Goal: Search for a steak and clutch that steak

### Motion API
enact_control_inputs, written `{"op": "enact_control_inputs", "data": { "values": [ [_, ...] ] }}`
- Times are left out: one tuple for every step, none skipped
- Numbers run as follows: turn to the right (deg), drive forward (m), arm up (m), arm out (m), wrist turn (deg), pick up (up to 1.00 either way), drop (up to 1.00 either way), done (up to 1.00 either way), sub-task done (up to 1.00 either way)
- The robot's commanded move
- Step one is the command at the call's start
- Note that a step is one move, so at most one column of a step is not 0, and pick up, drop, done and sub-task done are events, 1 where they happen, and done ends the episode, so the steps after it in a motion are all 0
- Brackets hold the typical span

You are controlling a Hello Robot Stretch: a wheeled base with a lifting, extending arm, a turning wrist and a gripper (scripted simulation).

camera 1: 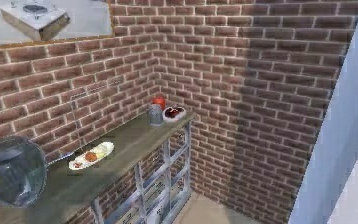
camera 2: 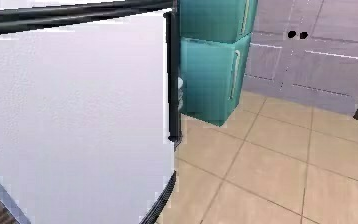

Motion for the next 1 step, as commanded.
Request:
{"op": "enact_control_inputs", "data": {
  "values": [
    [12.0,0.0,0.0,0.0,0.0,0.0,0.0,0.0,0.0]
  ]
}}
